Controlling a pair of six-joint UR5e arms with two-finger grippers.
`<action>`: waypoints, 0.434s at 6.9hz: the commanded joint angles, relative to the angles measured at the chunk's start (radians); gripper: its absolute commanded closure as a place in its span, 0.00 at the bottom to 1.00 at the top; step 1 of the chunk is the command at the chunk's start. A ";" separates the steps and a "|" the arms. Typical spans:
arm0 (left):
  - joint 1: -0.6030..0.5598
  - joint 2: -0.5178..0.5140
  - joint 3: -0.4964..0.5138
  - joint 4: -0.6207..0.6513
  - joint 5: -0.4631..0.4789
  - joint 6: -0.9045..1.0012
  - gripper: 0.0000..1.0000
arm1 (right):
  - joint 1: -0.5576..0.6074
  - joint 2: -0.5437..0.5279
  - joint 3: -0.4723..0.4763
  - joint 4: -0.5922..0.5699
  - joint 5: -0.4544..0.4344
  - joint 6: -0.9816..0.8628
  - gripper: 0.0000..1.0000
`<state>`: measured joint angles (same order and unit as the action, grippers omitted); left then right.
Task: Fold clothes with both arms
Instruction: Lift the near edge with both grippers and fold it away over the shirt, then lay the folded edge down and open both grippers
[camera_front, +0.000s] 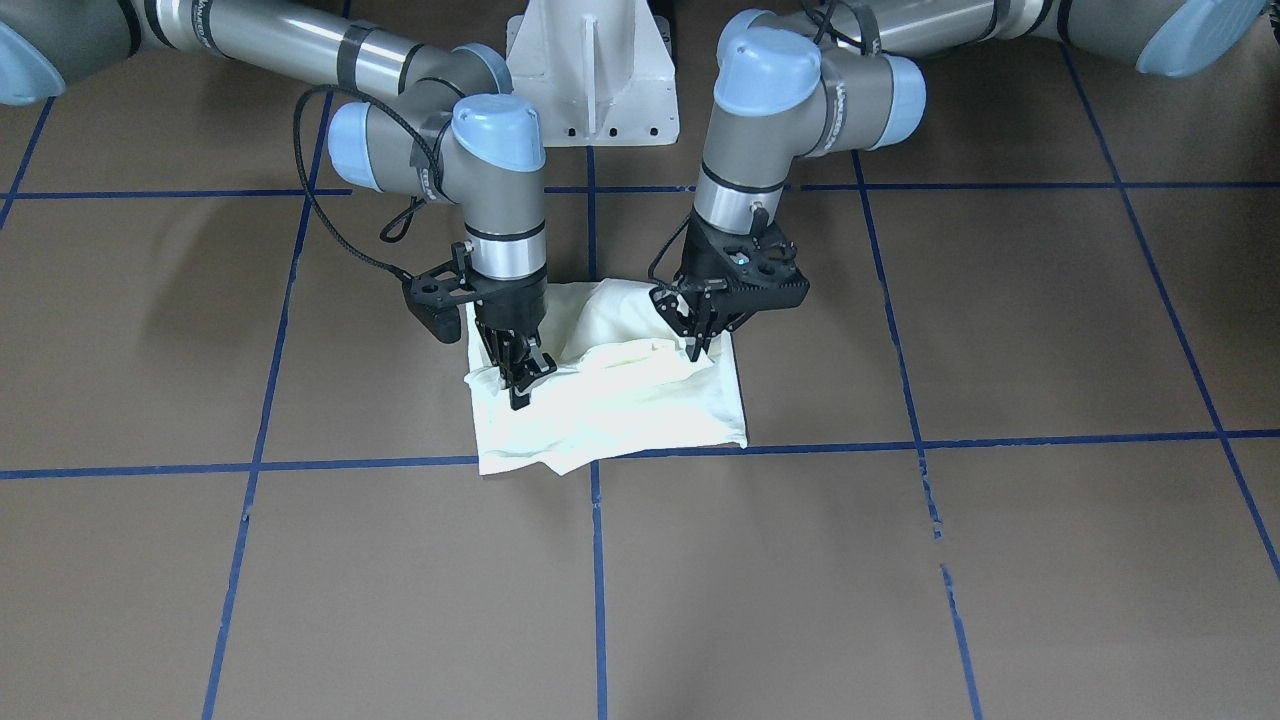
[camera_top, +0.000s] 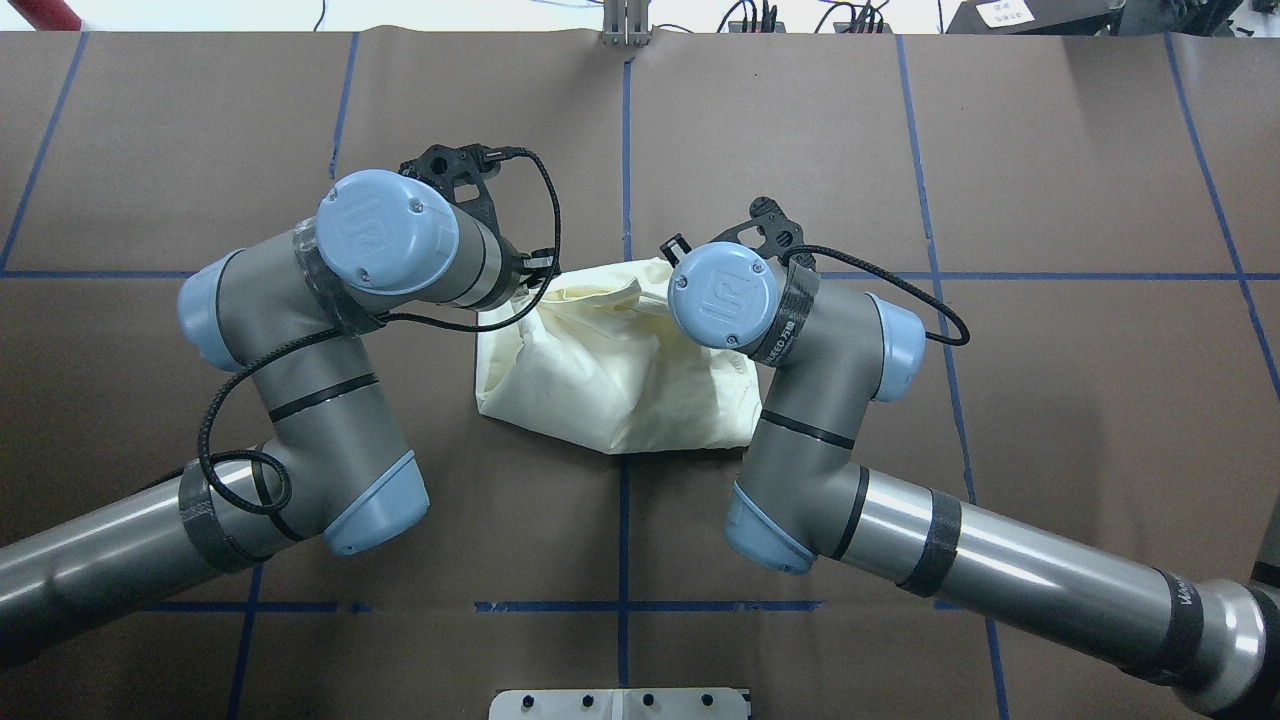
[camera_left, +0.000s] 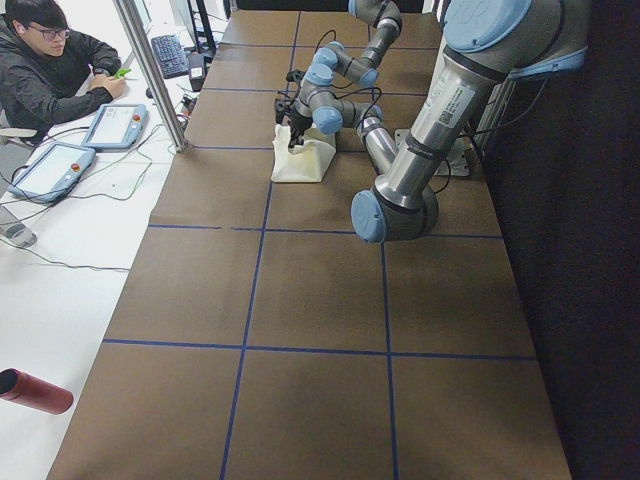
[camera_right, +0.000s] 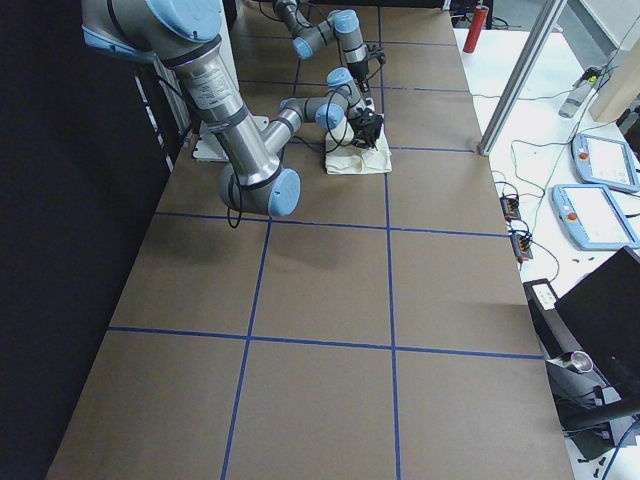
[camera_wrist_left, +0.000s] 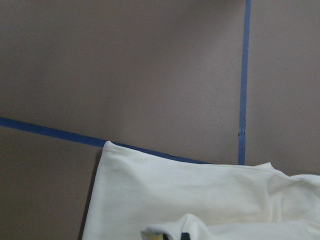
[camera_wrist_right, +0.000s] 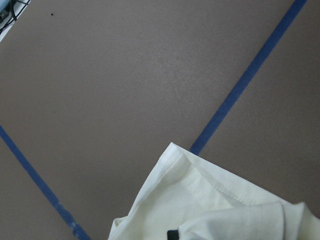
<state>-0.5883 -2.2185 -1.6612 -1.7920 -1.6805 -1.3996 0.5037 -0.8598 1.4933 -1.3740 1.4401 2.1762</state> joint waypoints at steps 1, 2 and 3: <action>-0.001 -0.003 0.038 -0.018 0.001 0.013 1.00 | 0.002 0.001 -0.025 0.012 0.000 -0.006 1.00; -0.001 -0.003 0.040 -0.020 0.001 0.013 1.00 | 0.002 -0.001 -0.027 0.012 0.000 -0.018 1.00; -0.001 -0.003 0.040 -0.020 0.001 0.014 1.00 | 0.002 -0.001 -0.036 0.013 0.000 -0.047 1.00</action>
<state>-0.5890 -2.2210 -1.6236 -1.8106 -1.6797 -1.3872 0.5061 -0.8599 1.4658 -1.3622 1.4404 2.1557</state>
